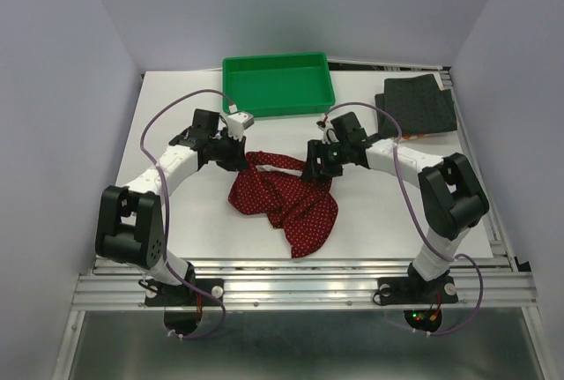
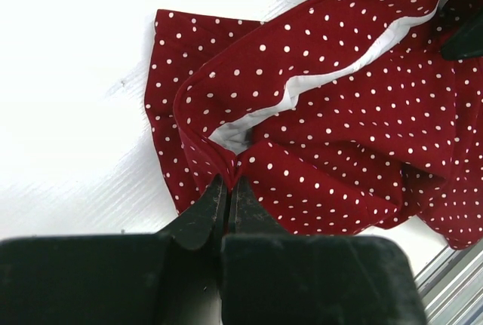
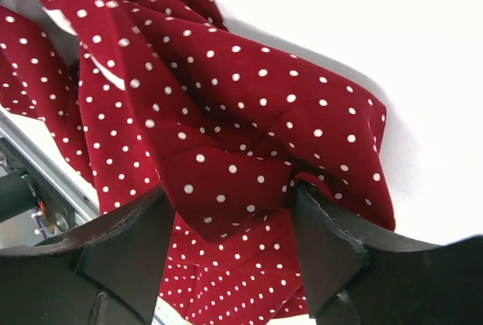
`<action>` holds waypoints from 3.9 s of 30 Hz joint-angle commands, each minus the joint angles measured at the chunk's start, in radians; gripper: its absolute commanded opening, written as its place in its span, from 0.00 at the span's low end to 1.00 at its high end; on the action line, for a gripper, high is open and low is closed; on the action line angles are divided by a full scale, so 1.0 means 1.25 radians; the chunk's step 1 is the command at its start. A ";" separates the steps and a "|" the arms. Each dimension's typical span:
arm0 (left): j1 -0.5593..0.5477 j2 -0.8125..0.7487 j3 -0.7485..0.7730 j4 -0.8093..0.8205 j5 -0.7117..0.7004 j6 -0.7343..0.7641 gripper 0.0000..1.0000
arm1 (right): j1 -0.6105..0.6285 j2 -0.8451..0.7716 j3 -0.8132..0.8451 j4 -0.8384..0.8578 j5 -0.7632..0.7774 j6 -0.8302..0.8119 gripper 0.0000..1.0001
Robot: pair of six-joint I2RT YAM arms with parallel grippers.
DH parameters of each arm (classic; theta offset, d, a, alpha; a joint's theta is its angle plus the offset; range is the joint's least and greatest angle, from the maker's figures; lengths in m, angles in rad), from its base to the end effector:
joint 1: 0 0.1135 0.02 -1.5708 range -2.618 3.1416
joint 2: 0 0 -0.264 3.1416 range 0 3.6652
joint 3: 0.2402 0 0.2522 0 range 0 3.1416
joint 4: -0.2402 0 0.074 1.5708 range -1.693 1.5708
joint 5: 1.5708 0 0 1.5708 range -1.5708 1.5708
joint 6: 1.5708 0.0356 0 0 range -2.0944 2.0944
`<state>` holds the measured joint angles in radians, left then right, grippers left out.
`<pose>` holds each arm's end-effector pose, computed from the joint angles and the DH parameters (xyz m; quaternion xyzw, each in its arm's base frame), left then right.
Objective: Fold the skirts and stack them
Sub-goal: Flatten the skirt out
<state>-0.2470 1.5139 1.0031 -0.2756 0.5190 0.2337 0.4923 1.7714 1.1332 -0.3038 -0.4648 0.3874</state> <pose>0.3080 -0.0959 0.2354 0.3079 0.8441 -0.2396 0.3678 0.3162 0.1877 0.1889 -0.1196 0.9204 0.3263 0.1790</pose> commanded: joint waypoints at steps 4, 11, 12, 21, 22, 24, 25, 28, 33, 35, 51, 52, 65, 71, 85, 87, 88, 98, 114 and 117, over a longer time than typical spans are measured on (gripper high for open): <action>0.001 -0.039 0.023 0.022 -0.008 0.004 0.00 | 0.000 -0.045 0.055 0.010 0.027 -0.113 0.44; 0.015 -0.069 0.063 0.013 -0.032 0.044 0.00 | 0.000 -0.028 0.123 -0.159 0.233 -0.418 0.01; 0.016 -0.084 0.068 0.005 -0.027 0.080 0.00 | 0.000 -0.035 0.123 -0.178 0.259 -0.451 0.01; 0.015 -0.198 0.065 -0.221 0.044 0.528 0.09 | 0.000 -0.118 0.230 -0.468 0.238 -0.857 0.01; 0.015 -0.211 0.054 -0.227 0.046 0.559 0.09 | 0.000 -0.115 0.242 -0.497 0.227 -0.890 0.02; 0.015 -0.244 0.020 -0.220 0.040 0.635 0.09 | 0.000 -0.097 0.273 -0.554 0.197 -0.896 0.03; 0.015 -0.251 0.004 -0.201 0.033 0.651 0.09 | 0.000 -0.088 0.279 -0.573 0.182 -0.906 0.04; 0.015 -0.245 -0.045 -0.150 0.011 0.701 0.11 | 0.000 -0.040 0.297 -0.617 0.129 -0.915 0.05; 0.015 -0.228 -0.093 -0.208 0.017 0.829 0.12 | 0.000 0.014 0.288 -0.751 0.041 -0.993 0.09; 0.015 -0.235 -0.122 -0.255 0.025 0.890 0.12 | 0.000 0.021 0.269 -0.780 0.010 -1.019 0.11; 0.042 0.072 0.253 -0.258 0.106 0.449 0.00 | -0.068 0.110 0.497 -0.526 0.111 -0.757 0.42; 0.041 0.111 0.267 -0.274 0.110 0.445 0.00 | -0.078 0.103 0.507 -0.473 0.163 -0.742 0.46; 0.041 0.212 0.285 -0.246 0.101 0.357 0.00 | -0.092 -0.022 0.429 -0.357 0.162 -0.790 0.60; 0.041 0.232 0.307 -0.253 0.103 0.353 0.00 | -0.065 0.027 0.448 -0.348 0.250 -0.790 0.63; 0.041 0.255 0.302 -0.230 0.109 0.331 0.00 | -0.011 0.075 0.403 -0.346 0.097 -0.881 0.54; 0.041 0.255 0.303 -0.231 0.109 0.333 0.00 | -0.004 0.096 0.440 -0.362 0.080 -0.895 0.58; 0.041 0.255 0.302 -0.230 0.108 0.333 0.00 | 0.005 0.117 0.453 -0.384 0.069 -0.901 0.59; 0.041 0.255 0.297 -0.229 0.100 0.342 0.00 | 0.026 0.249 0.546 -0.519 0.099 -0.975 0.62; 0.077 0.168 0.285 -0.218 0.061 0.348 0.00 | -0.060 0.115 0.506 -0.577 0.254 -1.046 0.01; 0.092 0.122 0.287 -0.197 0.054 0.338 0.00 | -0.083 0.072 0.507 -0.568 0.277 -1.052 0.01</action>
<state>-0.1646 1.7996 1.3533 -0.5579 0.5999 0.6636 0.4385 1.9785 1.7264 -0.9981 -0.1890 -0.8951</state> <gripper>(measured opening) 0.047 0.029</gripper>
